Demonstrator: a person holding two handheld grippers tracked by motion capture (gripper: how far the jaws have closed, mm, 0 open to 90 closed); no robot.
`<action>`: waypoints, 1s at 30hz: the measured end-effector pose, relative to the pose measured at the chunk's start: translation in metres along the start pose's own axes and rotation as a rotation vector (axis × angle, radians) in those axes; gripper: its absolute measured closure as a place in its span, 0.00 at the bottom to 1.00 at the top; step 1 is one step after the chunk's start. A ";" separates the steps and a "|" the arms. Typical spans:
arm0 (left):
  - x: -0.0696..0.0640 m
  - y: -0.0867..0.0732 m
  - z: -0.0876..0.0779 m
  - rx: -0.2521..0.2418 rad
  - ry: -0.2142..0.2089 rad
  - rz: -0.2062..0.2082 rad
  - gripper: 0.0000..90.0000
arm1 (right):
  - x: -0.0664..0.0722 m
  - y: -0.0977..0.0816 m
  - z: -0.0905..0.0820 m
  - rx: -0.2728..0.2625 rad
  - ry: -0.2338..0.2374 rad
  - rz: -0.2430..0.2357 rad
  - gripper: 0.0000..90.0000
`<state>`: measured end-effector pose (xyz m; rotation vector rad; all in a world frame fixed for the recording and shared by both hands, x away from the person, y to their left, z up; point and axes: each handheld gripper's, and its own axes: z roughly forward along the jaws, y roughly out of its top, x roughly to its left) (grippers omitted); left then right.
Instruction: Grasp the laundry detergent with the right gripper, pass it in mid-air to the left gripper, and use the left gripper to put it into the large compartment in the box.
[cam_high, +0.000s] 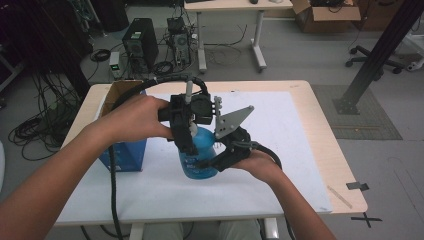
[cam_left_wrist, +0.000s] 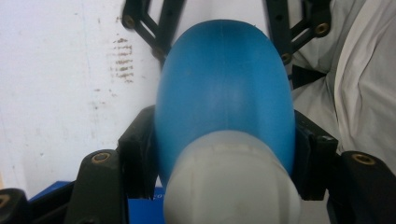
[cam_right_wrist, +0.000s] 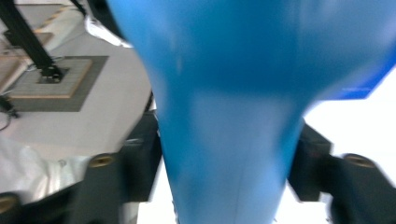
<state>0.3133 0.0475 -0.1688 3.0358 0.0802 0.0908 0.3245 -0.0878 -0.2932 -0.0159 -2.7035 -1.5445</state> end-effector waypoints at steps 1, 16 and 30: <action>0.000 0.000 0.000 0.000 0.000 0.000 0.42 | 0.000 0.000 0.000 0.000 0.000 0.000 0.40; 0.020 -0.027 -0.027 0.074 0.101 -0.195 0.42 | -0.001 -0.026 -0.067 0.222 -0.204 0.079 0.18; 0.054 -0.060 -0.079 0.093 0.221 -0.516 0.42 | -0.005 -0.047 -0.118 0.508 -0.356 0.144 0.07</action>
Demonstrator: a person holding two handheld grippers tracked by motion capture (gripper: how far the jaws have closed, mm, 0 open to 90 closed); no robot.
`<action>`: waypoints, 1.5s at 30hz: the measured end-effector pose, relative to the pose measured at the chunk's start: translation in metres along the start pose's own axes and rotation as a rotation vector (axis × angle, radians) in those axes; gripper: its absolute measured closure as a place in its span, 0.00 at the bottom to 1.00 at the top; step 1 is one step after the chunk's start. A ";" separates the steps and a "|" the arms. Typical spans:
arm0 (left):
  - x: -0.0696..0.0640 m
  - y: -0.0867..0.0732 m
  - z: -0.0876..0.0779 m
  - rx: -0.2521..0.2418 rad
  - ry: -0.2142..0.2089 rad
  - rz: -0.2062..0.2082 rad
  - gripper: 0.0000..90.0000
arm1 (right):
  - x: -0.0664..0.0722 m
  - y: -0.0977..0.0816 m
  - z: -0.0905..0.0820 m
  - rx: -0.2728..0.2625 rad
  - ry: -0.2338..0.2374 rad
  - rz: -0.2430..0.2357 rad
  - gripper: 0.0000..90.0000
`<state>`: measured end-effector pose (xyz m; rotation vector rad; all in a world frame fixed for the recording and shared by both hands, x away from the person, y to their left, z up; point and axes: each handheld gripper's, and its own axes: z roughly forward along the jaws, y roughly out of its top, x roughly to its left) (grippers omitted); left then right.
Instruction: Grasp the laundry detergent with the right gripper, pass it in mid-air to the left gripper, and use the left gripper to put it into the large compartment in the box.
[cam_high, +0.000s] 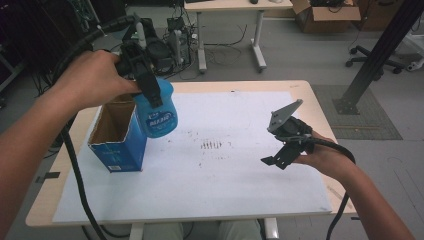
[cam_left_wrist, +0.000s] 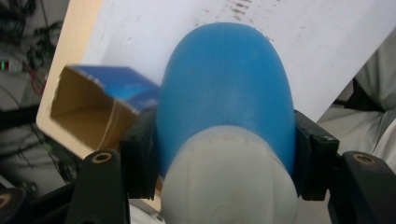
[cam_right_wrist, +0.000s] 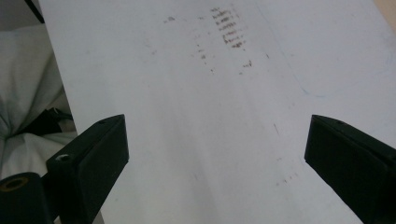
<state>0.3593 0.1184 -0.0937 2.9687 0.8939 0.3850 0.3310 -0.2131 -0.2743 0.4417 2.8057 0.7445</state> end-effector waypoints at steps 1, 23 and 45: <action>0.005 -0.002 -0.004 0.000 0.005 -0.034 0.42 | -0.002 -0.005 -0.004 0.016 -0.012 0.010 0.07; 0.086 -0.060 -0.044 0.045 0.107 -0.700 0.43 | -0.022 -0.036 -0.032 0.189 -0.118 0.012 0.08; 0.103 -0.085 0.030 0.023 0.111 -0.895 0.43 | -0.023 -0.041 -0.033 0.182 -0.130 0.024 0.09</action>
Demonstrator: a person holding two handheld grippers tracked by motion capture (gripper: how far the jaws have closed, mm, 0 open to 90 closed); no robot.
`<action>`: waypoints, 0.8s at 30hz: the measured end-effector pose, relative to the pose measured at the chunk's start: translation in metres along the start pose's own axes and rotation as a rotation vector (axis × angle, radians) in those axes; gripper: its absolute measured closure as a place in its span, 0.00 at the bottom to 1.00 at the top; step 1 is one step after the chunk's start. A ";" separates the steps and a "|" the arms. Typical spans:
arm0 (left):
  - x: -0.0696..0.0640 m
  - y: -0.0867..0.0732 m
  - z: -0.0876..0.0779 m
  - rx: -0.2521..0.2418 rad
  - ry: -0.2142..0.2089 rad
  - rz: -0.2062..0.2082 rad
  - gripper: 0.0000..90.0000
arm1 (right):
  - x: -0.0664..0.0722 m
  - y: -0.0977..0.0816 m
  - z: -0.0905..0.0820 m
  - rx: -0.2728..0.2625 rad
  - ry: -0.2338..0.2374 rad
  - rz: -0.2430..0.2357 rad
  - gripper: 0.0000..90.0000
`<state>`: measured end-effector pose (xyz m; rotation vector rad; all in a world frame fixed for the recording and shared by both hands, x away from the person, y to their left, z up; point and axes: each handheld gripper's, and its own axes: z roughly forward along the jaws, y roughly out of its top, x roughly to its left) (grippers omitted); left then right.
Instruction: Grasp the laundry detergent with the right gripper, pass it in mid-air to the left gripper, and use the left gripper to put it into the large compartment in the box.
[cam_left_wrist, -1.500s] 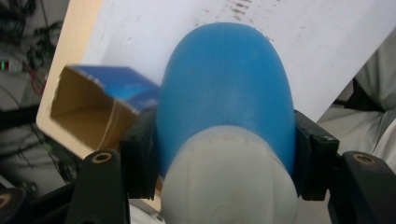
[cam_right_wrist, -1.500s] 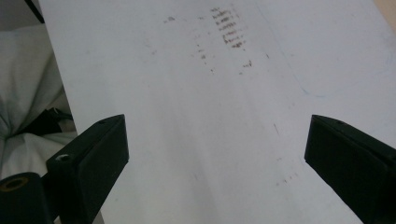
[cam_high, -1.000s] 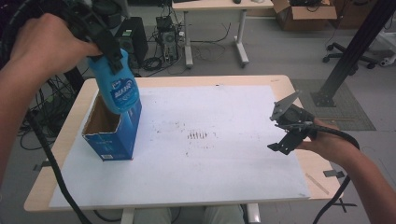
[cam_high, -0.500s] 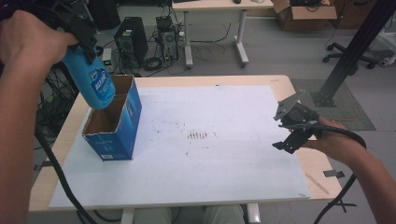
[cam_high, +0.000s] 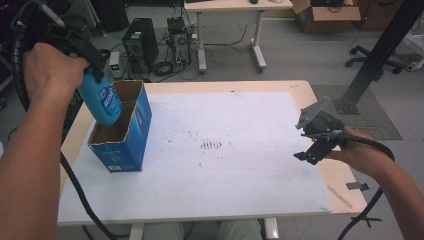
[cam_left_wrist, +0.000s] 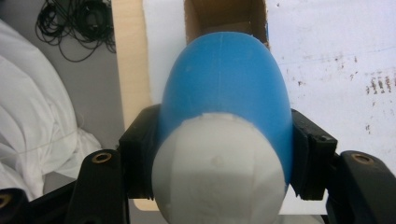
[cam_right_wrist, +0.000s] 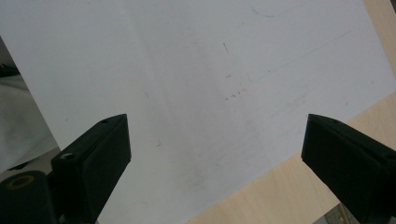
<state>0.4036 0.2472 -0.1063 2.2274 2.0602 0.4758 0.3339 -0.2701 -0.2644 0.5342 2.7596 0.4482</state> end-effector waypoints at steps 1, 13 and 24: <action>-0.001 0.000 0.004 0.007 0.000 0.003 0.43 | 0.000 0.001 0.001 -0.003 -0.001 0.002 0.09; -0.012 -0.008 0.060 0.041 -0.006 0.036 0.43 | 0.003 -0.002 0.008 -0.015 -0.001 0.015 0.09; -0.019 -0.017 0.110 0.036 -0.008 0.045 0.43 | 0.004 -0.008 0.011 -0.012 -0.003 0.026 0.09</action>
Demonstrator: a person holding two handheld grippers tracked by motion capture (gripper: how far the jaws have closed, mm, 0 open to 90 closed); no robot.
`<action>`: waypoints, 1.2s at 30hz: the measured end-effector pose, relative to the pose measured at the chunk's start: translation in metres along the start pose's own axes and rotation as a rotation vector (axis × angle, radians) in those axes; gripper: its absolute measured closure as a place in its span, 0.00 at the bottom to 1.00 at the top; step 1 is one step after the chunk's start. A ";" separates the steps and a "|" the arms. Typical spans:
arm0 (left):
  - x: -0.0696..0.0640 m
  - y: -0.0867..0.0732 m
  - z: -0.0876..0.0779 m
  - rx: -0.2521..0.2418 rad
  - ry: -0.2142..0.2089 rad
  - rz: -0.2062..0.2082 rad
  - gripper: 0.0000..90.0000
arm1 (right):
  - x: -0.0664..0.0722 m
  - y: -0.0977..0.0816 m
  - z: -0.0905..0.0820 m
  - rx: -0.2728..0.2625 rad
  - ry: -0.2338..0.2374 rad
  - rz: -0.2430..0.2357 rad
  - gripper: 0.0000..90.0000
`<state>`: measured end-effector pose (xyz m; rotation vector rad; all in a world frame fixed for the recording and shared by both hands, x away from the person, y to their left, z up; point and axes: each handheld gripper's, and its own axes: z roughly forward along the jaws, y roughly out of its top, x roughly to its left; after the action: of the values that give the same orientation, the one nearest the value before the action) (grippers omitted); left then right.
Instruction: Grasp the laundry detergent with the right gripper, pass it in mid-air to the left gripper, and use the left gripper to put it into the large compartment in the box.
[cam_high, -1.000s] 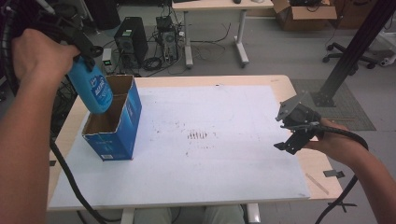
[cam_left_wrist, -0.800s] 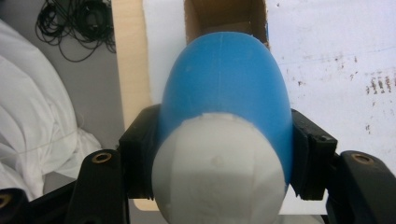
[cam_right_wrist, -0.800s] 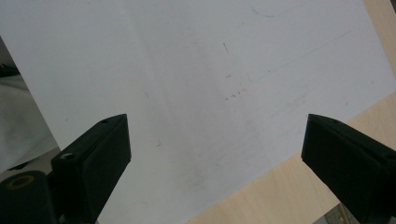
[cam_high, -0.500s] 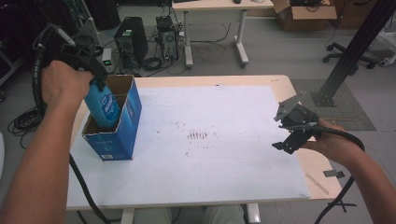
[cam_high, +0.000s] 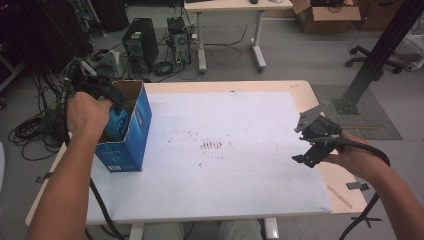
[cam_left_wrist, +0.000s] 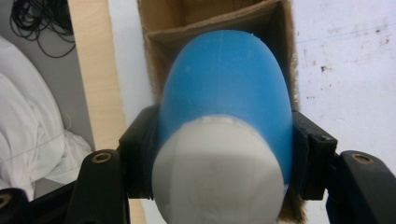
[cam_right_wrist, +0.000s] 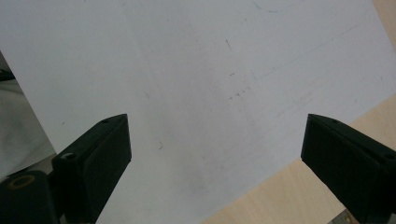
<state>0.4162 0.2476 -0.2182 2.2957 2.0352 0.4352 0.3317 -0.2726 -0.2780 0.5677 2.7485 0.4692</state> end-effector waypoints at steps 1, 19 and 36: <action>0.000 -0.001 0.005 0.003 -0.002 -0.003 0.43 | 0.000 0.000 0.000 0.000 0.000 0.000 0.09; -0.006 -0.008 0.046 0.030 0.017 0.036 0.43 | 0.000 -0.003 0.000 0.005 -0.003 0.016 0.09; -0.006 -0.006 0.056 0.048 0.008 0.053 0.42 | 0.000 -0.002 0.005 0.014 0.004 0.012 0.10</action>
<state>0.4227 0.2510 -0.2743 2.3842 2.0143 0.4032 0.3327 -0.2730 -0.2836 0.5878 2.7557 0.4549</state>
